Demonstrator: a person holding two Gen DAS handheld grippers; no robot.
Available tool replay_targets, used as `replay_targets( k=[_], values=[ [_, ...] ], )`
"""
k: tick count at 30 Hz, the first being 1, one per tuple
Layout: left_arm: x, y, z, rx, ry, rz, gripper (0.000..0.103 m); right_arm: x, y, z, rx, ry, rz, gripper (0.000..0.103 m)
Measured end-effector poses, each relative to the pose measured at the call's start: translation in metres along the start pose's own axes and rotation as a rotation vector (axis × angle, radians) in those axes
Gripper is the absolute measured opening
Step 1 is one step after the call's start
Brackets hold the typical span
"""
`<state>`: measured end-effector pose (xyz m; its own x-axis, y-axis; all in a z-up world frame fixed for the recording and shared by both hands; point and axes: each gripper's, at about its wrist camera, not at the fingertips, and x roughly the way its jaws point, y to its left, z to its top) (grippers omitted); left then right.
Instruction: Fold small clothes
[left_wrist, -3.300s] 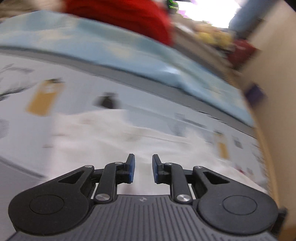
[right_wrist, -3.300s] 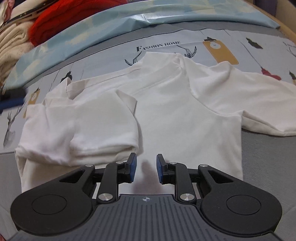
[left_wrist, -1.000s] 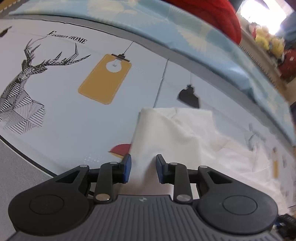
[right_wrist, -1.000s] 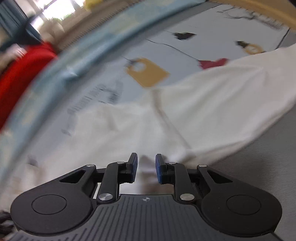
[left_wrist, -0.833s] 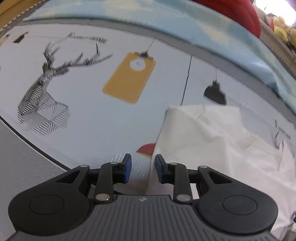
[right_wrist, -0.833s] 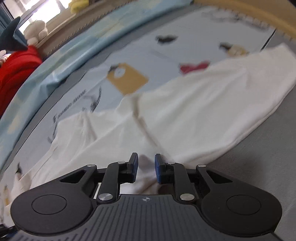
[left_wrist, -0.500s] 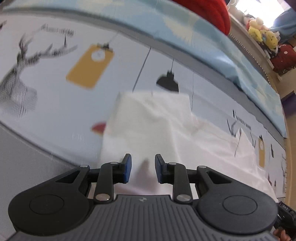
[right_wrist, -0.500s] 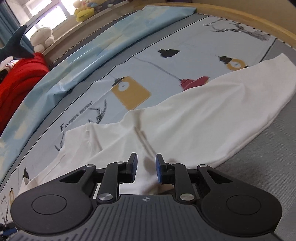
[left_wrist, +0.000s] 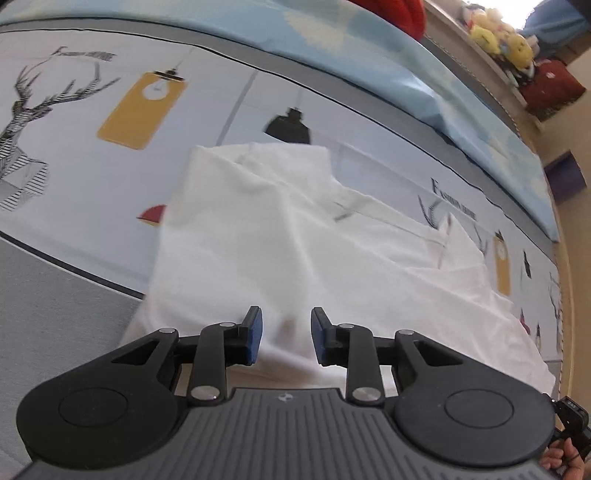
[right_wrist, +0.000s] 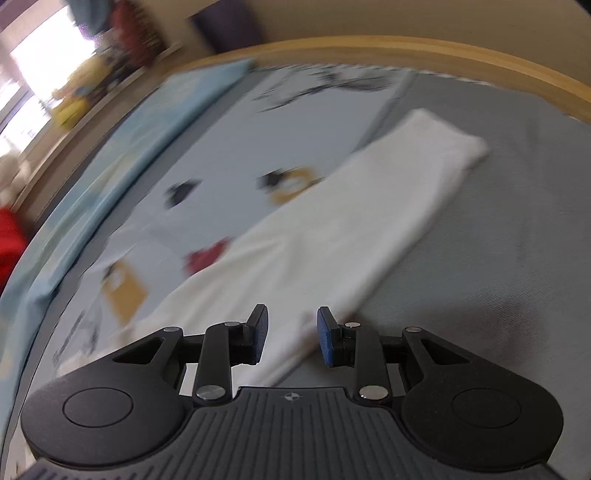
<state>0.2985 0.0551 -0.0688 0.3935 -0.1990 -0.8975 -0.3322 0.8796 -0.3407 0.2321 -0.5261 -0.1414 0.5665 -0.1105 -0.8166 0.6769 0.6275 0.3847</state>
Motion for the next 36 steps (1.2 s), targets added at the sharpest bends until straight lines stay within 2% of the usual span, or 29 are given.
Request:
replay_targets(
  k=[3,6,8,12,21,23,25,28,32,34,36],
  values=[
    [0.002,-0.009,-0.003,0.020,0.014,-0.018,0.032,0.007,-0.027,0.013,0.057,-0.010,-0.019,0.032],
    [0.005,-0.018,-0.005,0.046,0.014,-0.020,0.034,0.017,-0.044,0.022,0.097,-0.018,-0.038,0.038],
    [0.007,-0.021,-0.005,0.058,0.016,-0.018,0.035,0.026,-0.049,0.025,0.117,-0.001,-0.043,0.038],
    [0.012,-0.025,-0.008,0.077,0.028,-0.014,0.036,0.041,-0.051,0.026,0.143,0.017,-0.033,0.038],
    [0.012,-0.022,-0.006,0.107,0.026,0.001,0.037,0.053,-0.048,0.031,0.173,-0.036,-0.036,0.038],
    [0.011,-0.021,-0.006,0.110,0.026,-0.001,0.037,0.054,-0.045,0.030,0.162,-0.052,-0.060,0.031],
    [0.009,-0.019,-0.004,0.108,0.023,-0.005,0.037,0.055,-0.045,0.029,0.162,-0.066,-0.090,0.009],
    [0.005,-0.016,-0.003,0.111,0.017,-0.008,0.037,0.050,-0.044,0.027,0.212,-0.097,-0.116,0.005],
    [0.001,-0.008,-0.001,0.109,0.014,-0.006,0.037,0.019,0.004,0.027,0.091,-0.238,-0.136,0.004],
    [-0.003,-0.002,0.001,0.098,0.007,-0.008,0.037,-0.005,0.047,0.020,-0.022,-0.307,-0.088,0.004],
    [-0.009,0.004,0.004,0.085,-0.003,-0.010,0.037,-0.028,0.092,0.006,-0.122,-0.328,0.003,0.004]
  ],
)
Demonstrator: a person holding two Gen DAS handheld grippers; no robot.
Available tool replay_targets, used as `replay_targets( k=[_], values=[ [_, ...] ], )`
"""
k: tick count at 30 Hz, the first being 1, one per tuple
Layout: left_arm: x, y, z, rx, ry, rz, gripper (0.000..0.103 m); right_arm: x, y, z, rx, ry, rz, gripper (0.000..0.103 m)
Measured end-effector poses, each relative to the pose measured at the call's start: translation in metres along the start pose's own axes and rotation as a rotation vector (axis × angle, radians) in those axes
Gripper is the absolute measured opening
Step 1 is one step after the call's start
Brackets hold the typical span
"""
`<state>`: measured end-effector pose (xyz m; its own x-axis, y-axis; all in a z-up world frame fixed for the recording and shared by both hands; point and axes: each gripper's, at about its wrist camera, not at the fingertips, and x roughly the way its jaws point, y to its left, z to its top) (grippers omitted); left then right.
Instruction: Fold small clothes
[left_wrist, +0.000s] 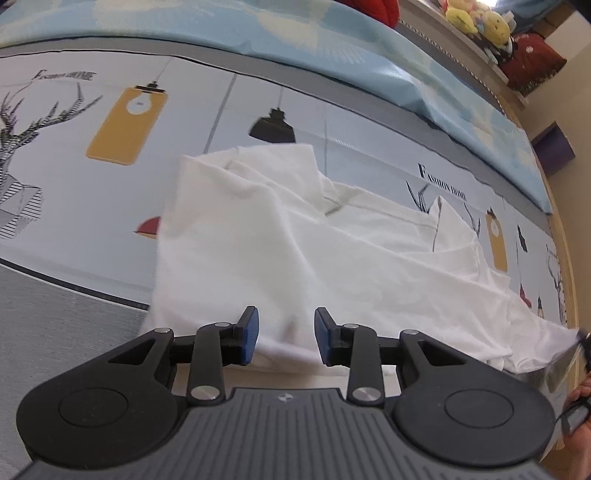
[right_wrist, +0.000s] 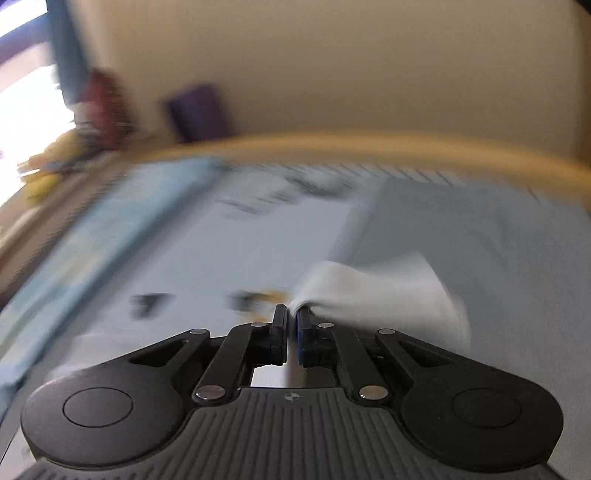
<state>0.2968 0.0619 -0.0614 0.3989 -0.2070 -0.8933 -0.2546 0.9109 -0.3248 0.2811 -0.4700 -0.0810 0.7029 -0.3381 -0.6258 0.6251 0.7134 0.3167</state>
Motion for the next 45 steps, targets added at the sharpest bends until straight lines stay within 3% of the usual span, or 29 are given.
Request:
replay_targets(
  k=[3,6,9,11,13,15,22,25,28,32,35,37,39,41,42,45],
  values=[
    [-0.006,0.010,0.003,-0.022,-0.013,0.004,0.037,-0.048,0.082,-0.021,-0.200,0.000,0.232,0.004],
    [-0.011,0.020,0.007,-0.055,-0.022,0.010,0.037,-0.095,0.157,-0.067,-0.432,0.072,0.518,0.004],
    [-0.014,0.026,0.010,-0.077,-0.032,0.007,0.037,-0.124,0.208,-0.126,-0.631,0.294,0.787,0.005],
    [-0.015,0.029,0.012,-0.085,-0.031,0.003,0.037,-0.130,0.228,-0.166,-0.754,0.494,0.867,0.006],
    [-0.015,0.030,0.013,-0.089,-0.028,-0.001,0.037,-0.130,0.235,-0.192,-0.824,0.618,0.848,0.007],
    [-0.014,0.032,0.014,-0.095,-0.026,-0.004,0.037,-0.122,0.236,-0.199,-0.819,0.670,0.796,0.010],
    [-0.010,0.036,0.015,-0.122,-0.026,0.005,0.037,-0.094,0.224,-0.177,-0.639,0.620,0.670,0.028],
    [-0.009,0.037,0.018,-0.144,-0.030,0.003,0.037,-0.077,0.224,-0.179,-0.544,0.650,0.654,0.041],
    [-0.009,0.037,0.019,-0.155,-0.036,0.002,0.038,-0.063,0.230,-0.197,-0.473,0.711,0.636,0.046],
    [-0.010,0.044,0.021,-0.175,-0.037,0.014,0.038,-0.057,0.245,-0.222,-0.466,0.768,0.635,0.047],
    [-0.011,0.053,0.024,-0.195,-0.043,0.020,0.038,-0.058,0.256,-0.230,-0.442,0.736,0.624,0.042],
    [-0.012,0.058,0.026,-0.207,-0.047,0.025,0.038,-0.066,0.266,-0.229,-0.429,0.679,0.653,0.003],
    [-0.013,0.063,0.029,-0.218,-0.052,0.025,0.038,-0.084,0.275,-0.225,-0.442,0.563,0.706,0.003],
    [-0.015,0.069,0.032,-0.230,-0.059,0.030,0.038,-0.107,0.284,-0.220,-0.485,0.483,0.852,0.002],
    [-0.017,0.072,0.034,-0.237,-0.062,0.031,0.038,-0.118,0.288,-0.219,-0.510,0.479,0.942,0.002],
    [-0.021,0.081,0.037,-0.259,-0.077,0.032,0.038,-0.143,0.295,-0.227,-0.655,0.619,1.203,0.003]
  ],
)
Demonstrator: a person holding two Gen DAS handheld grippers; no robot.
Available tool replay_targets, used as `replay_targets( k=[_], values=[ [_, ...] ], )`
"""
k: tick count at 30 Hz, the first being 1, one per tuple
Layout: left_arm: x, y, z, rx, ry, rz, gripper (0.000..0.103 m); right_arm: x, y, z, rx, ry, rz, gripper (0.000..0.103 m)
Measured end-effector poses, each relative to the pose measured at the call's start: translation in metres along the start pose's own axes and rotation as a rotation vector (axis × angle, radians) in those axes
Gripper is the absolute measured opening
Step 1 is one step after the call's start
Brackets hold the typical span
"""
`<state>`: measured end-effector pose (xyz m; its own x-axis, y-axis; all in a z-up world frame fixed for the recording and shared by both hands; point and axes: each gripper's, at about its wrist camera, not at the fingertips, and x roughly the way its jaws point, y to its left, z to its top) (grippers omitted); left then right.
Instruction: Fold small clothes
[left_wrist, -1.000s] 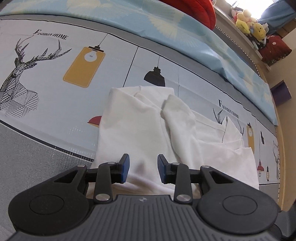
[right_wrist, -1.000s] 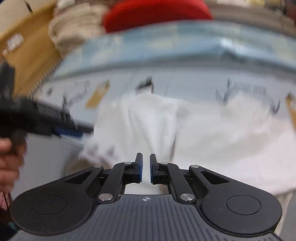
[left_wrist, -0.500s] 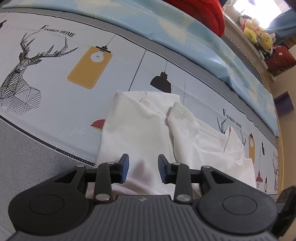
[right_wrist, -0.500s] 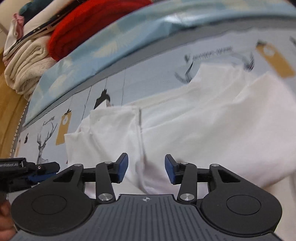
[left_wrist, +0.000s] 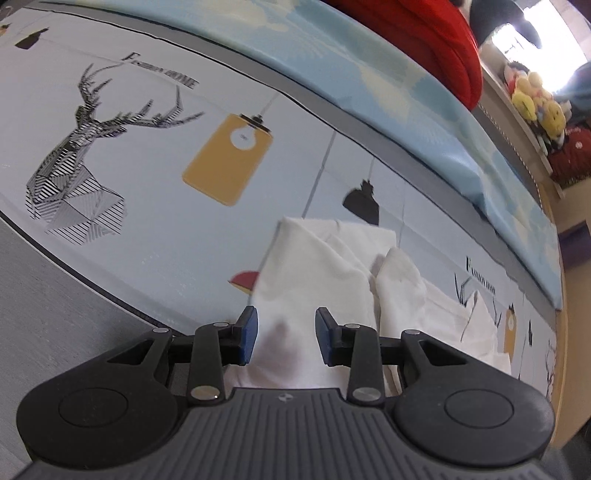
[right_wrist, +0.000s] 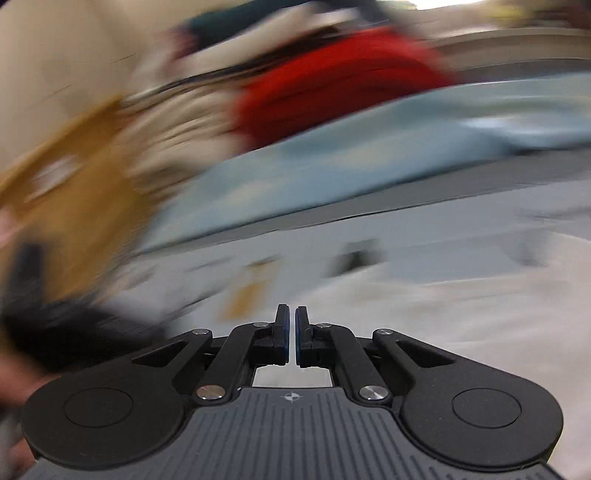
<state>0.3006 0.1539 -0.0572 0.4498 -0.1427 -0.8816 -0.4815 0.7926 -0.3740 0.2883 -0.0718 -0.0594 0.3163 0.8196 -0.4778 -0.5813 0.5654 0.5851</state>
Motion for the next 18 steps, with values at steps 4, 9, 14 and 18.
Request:
replay_targets(
  k=[4,9,14,18],
  values=[
    [-0.003,0.004,0.003,-0.016,0.000,-0.004,0.038,-0.001,0.001,-0.015,-0.095,0.050,-0.208,0.014],
    [-0.007,-0.003,-0.001,-0.009,-0.003,-0.018,0.038,-0.006,-0.061,-0.021,0.217,0.012,-0.474,0.051],
    [-0.006,0.001,-0.003,-0.017,0.004,-0.006,0.038,0.011,-0.088,-0.031,0.360,0.054,-0.499,0.050],
    [-0.008,0.005,0.003,-0.027,-0.009,0.001,0.038,0.014,-0.067,-0.023,0.275,-0.006,-0.436,0.004]
  ],
)
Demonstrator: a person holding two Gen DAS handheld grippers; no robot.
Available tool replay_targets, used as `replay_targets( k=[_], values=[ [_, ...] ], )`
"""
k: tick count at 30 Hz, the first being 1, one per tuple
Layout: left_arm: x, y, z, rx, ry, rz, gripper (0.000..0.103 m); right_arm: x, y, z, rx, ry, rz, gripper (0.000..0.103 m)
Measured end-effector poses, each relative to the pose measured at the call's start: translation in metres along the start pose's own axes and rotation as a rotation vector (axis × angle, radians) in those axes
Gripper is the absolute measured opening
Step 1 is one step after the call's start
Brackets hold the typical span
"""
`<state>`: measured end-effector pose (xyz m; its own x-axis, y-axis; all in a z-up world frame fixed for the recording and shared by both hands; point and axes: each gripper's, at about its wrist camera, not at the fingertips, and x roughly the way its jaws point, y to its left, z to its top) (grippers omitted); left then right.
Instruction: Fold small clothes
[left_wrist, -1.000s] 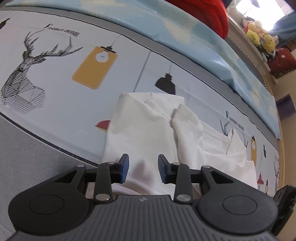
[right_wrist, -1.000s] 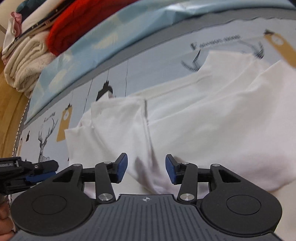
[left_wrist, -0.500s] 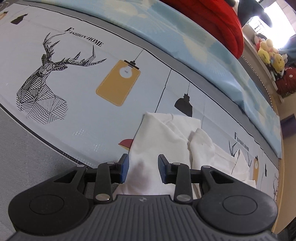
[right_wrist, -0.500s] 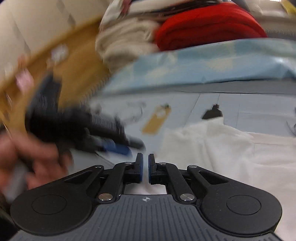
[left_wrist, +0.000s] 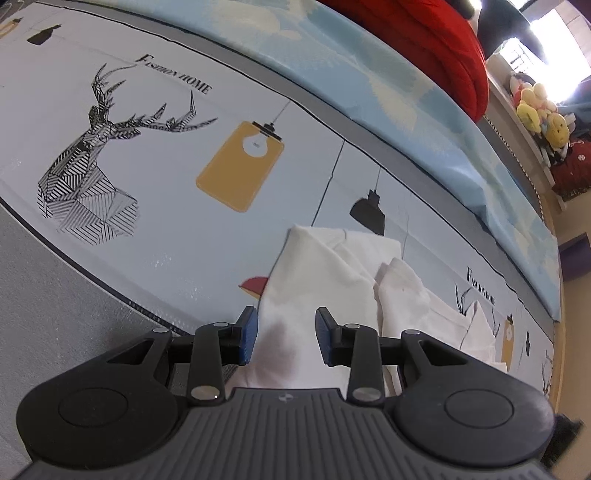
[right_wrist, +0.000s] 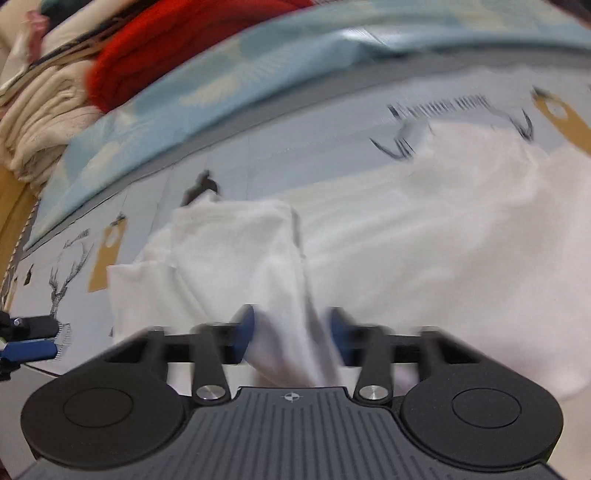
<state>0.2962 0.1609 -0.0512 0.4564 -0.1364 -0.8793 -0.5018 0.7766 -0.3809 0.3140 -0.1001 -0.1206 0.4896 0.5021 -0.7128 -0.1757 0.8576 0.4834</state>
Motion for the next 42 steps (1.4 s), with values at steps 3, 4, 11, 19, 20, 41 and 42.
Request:
replay_targets(
  k=[3,4,11,19,20,41,42],
  values=[
    [0.001,0.000,0.003,-0.003,0.003,-0.002,0.038,-0.016,0.032,-0.001,-0.195,-0.043,0.192,0.005],
    [0.002,0.000,0.003,-0.004,0.005,-0.004,0.038,-0.020,0.042,-0.005,-0.269,-0.007,0.275,0.007],
    [0.006,-0.001,0.001,-0.030,0.029,-0.054,0.045,-0.023,0.038,-0.020,-0.371,0.192,0.254,0.027],
    [0.024,-0.002,-0.007,-0.008,0.056,-0.018,0.046,-0.058,-0.035,0.014,-0.102,0.125,-0.038,0.039],
    [0.028,-0.001,-0.008,-0.003,0.062,-0.008,0.046,-0.064,-0.049,0.018,-0.059,0.116,-0.090,0.039],
    [-0.024,-0.025,-0.027,0.140,-0.053,0.026,0.004,-0.136,-0.162,-0.006,0.747,-0.001,-0.300,0.039],
    [-0.018,-0.019,-0.027,0.101,-0.020,0.043,0.005,-0.134,-0.166,-0.011,0.784,-0.005,-0.287,0.039]
  ],
)
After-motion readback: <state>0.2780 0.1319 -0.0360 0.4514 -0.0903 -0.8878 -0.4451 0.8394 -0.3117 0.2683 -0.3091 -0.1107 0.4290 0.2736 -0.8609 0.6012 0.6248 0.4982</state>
